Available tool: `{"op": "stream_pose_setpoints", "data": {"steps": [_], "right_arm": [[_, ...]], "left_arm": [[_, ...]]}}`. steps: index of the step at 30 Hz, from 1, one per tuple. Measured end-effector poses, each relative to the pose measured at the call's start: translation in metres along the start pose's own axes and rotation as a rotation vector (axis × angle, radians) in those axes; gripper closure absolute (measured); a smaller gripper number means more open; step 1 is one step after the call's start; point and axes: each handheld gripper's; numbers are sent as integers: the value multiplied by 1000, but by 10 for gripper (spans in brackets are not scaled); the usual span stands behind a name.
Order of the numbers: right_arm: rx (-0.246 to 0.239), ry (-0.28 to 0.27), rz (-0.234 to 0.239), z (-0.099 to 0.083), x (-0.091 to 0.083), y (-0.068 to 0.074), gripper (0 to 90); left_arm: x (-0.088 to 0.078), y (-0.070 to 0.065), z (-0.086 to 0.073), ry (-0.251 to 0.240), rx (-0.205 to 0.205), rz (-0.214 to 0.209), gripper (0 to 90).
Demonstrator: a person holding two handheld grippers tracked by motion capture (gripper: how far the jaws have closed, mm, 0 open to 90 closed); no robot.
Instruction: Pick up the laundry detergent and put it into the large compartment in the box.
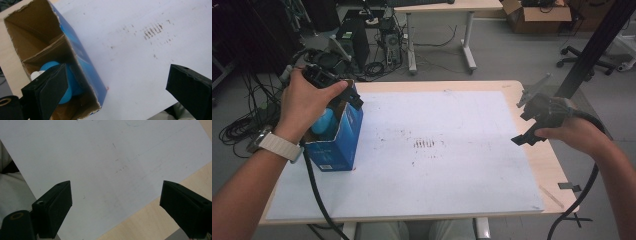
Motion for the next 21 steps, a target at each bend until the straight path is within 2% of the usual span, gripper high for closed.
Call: {"op": "stream_pose_setpoints", "data": {"steps": [1,2,3,5,6,7,9,11,13,14,15,16,21], "right_arm": [[3,2,-2,-1,0,0,106],[3,2,-2,-1,-1,0,106],[3,2,-2,-1,-1,0,106],[3,2,-3,-1,-1,0,106],[4,0,-3,-2,-2,0,107],[4,0,-3,-2,-2,0,107],[7,-2,-5,-3,-3,1,106],[8,-3,-5,-3,-3,1,106],[12,-4,-5,-3,-3,1,106],[12,-4,-5,-3,-3,1,106],[10,-5,-3,-3,-3,2,106],[9,-5,-2,-2,-3,2,107],[3,-6,-3,-2,-3,4,106]], "left_arm": [[-1,-2,0,0,7,-2,42],[-2,-9,1,-5,32,-10,42],[-2,-9,1,-5,32,-10,42],[-5,-17,2,-3,57,-22,43],[-7,-22,2,2,82,-34,43],[-7,-22,2,2,82,-34,43],[-10,-32,3,17,116,-58,45],[-10,-35,4,24,127,-64,45],[-9,-44,4,42,160,-90,46],[-9,-44,4,42,160,-90,46],[-8,-51,4,52,185,-110,46],[-8,-51,4,52,185,-110,46],[-1,-69,3,69,243,-159,48]]}}
Point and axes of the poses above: each handheld gripper's, and its own axes: x roughly forward along the jaws, z roughly out of its top, y roughly to its left, and after that the axes turned 11 degrees about -z, right-handed
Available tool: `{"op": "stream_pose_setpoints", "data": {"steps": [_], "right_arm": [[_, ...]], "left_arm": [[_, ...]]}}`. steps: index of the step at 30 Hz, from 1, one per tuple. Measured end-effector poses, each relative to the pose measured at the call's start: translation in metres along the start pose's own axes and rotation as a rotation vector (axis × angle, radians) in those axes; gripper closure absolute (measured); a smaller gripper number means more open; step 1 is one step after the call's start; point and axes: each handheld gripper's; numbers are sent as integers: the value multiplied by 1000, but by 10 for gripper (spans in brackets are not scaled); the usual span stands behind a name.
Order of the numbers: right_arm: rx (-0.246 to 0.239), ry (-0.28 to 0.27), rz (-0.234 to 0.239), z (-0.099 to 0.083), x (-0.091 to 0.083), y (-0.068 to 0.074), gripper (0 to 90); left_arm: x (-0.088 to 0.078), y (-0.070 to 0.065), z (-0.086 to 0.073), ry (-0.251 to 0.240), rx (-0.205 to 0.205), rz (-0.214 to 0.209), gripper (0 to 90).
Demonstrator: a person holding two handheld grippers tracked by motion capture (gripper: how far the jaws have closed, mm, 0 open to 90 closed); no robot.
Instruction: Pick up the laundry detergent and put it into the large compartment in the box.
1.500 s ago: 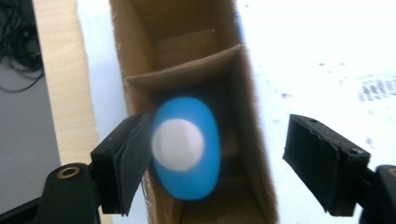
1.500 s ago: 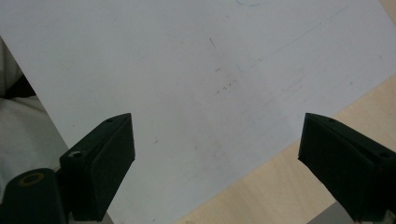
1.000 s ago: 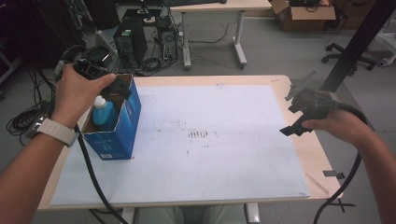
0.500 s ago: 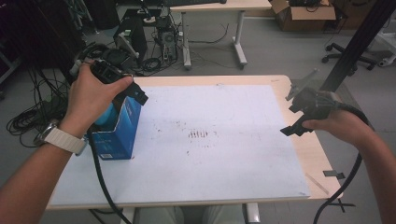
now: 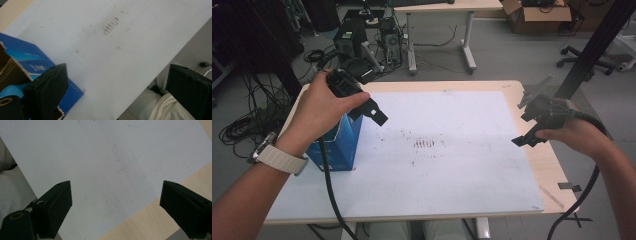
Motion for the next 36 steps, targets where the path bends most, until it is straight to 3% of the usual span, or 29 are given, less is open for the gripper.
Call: {"op": "stream_pose_setpoints", "data": {"steps": [1,4,13,36], "right_arm": [[0,0,0,0,0,0,106],[2,0,-3,-1,-1,0,106],[0,-12,3,2,3,2,107],[-6,-12,9,4,8,-1,106]], "left_arm": [[0,0,0,0,0,0,47],[6,-9,4,11,56,-35,47],[17,-17,10,36,117,-69,48],[25,-15,16,41,115,-80,53]]}}
Point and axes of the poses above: each handheld gripper's, and its own axes: x roughly forward along the jaws, z roughly out of its top, y roughly to its left, and after that the axes turned 11 degrees about -z, right-handed
